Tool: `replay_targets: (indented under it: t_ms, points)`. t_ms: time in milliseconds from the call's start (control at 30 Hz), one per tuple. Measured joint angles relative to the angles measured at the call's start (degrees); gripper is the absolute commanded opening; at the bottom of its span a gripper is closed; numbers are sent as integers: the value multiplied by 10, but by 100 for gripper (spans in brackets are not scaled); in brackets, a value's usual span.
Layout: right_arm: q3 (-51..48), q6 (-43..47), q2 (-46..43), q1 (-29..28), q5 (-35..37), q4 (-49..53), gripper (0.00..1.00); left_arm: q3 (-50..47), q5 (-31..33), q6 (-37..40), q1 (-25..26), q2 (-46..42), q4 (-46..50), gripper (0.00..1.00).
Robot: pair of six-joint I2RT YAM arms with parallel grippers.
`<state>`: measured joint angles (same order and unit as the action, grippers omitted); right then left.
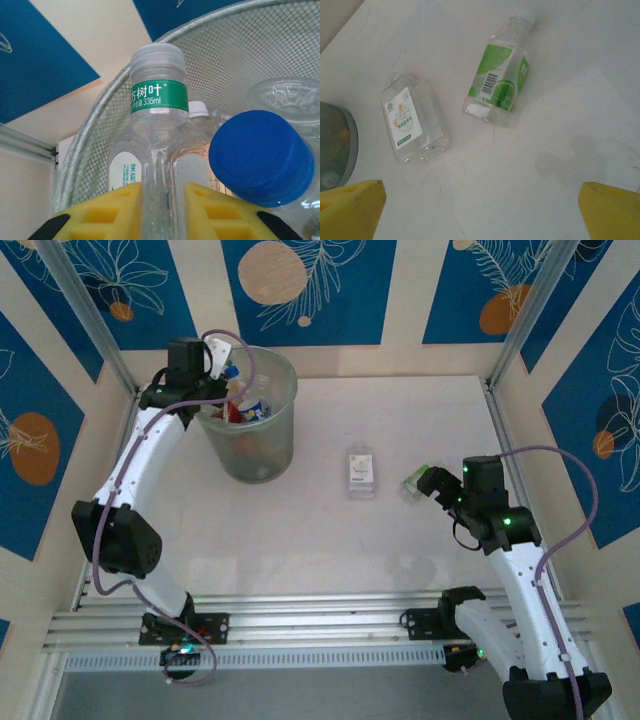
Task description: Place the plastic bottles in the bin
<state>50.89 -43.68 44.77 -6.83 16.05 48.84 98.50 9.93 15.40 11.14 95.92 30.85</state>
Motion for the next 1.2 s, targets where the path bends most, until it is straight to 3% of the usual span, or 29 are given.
replay_targets:
  t_ms: [67,133,233,367,600,800,900,1100,1200]
  points:
    - [0,0,0,0,0,0,99,0,8,-6,0,-2,2,34]
    - [0,0,0,0,0,0,99,-3,11,-15,0,-8,4,51]
    - [0,0,0,0,0,0,99,-6,10,-37,0,-19,10,63]
    - [0,0,0,0,0,0,99,-5,-10,-61,0,-37,14,65]
    - [0,0,0,0,0,0,99,25,-12,-79,0,-40,33,59]
    - [0,0,0,0,11,13,99,14,9,-104,0,-46,38,64]
    - [0,-1,6,2,23,26,99,-7,17,-120,0,-68,37,71]
    - [1,-5,53,10,37,35,99,-58,24,-164,0,-170,13,99]
    - [1,-5,75,16,36,30,99,-90,19,-191,0,-230,-6,100]
